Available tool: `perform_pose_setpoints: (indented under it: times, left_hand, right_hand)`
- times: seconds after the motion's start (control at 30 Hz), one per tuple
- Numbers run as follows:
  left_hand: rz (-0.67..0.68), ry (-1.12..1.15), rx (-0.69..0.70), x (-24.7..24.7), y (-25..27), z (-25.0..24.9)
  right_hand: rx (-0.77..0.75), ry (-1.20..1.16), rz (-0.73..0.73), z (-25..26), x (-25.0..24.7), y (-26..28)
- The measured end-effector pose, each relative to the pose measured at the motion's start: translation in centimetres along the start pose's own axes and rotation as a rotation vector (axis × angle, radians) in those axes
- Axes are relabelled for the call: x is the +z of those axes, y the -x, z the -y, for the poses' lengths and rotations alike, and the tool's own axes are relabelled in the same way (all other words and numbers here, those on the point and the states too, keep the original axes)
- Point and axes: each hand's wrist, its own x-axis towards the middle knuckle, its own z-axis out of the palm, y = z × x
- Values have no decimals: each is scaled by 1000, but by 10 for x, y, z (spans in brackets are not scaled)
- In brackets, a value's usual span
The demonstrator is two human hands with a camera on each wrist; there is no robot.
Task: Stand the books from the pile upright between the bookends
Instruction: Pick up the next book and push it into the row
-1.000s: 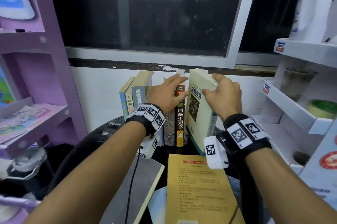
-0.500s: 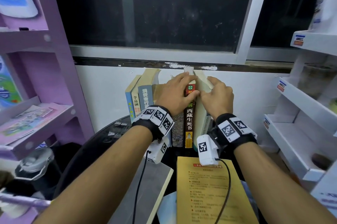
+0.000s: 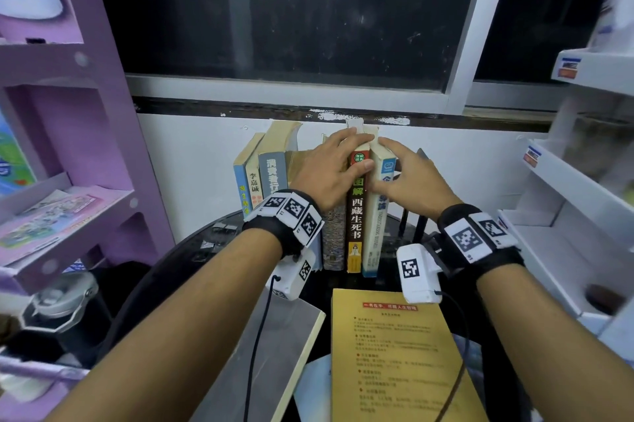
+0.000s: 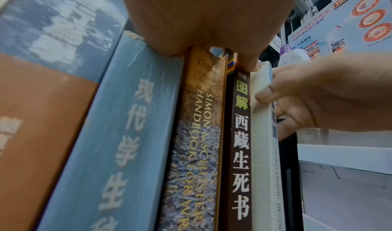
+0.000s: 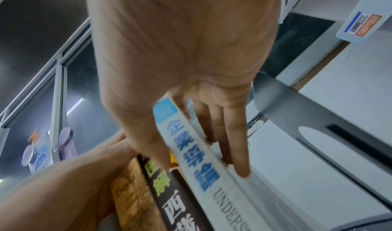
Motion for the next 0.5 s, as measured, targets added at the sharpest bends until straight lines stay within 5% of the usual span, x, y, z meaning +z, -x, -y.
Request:
perform_pose_setpoints:
  times: [0.13, 0.5]
  left_hand:
    - [5, 9, -3, 1, 0, 0]
    - [-3, -11, -9, 2, 2, -2]
  right_hand:
    - [-5, 21, 137, -6, -1, 8]
    - [-103, -47, -3, -12, 15, 12]
